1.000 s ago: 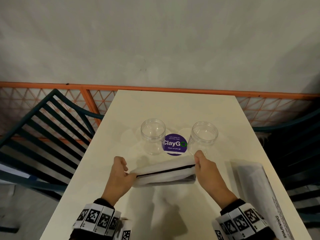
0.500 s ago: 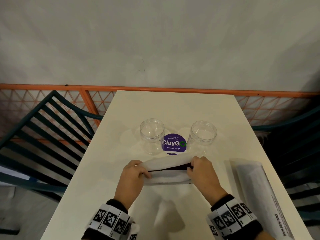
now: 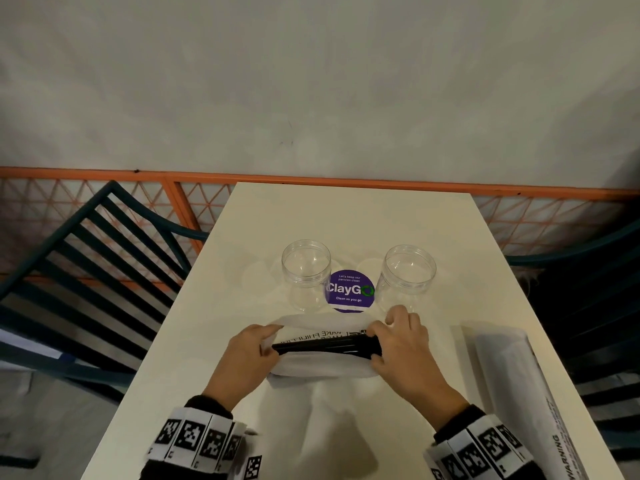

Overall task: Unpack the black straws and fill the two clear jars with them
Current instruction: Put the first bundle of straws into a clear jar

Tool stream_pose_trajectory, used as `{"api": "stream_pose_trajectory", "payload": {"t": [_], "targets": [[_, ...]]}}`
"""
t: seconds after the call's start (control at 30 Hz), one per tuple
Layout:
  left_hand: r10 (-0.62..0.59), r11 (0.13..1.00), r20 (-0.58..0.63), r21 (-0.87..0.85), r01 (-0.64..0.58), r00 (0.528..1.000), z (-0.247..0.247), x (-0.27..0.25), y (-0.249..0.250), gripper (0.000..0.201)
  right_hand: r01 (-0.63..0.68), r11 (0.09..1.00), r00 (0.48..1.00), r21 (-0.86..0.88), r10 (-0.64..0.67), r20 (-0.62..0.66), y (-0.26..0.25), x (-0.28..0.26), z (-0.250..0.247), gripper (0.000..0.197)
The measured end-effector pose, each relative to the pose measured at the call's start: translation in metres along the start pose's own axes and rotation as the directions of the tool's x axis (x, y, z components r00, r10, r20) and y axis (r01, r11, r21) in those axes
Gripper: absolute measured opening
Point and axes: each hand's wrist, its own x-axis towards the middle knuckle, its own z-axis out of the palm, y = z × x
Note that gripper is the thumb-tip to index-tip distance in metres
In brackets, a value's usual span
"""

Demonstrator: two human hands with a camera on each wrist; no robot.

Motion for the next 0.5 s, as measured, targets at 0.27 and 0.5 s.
{"api": "stream_pose_trajectory", "payload": {"t": [0.27, 0.5], "targets": [[0.176, 0.981, -0.100, -0.067, -0.183, 0.979, -0.014, -0.004, 0.024, 0.042, 0.391, 0.895, 0.911, 0.217, -0.410, 0.050, -0.071, 0.029, -0.011, 0.033], [0.234, 0.962, -0.056, -0.130, -0.239, 0.971, -0.026, -0.012, 0.033, 0.040, 0.416, 0.829, 0.864, 0.373, -0.488, 0.121, -0.075, 0.039, -0.012, 0.042]]}}
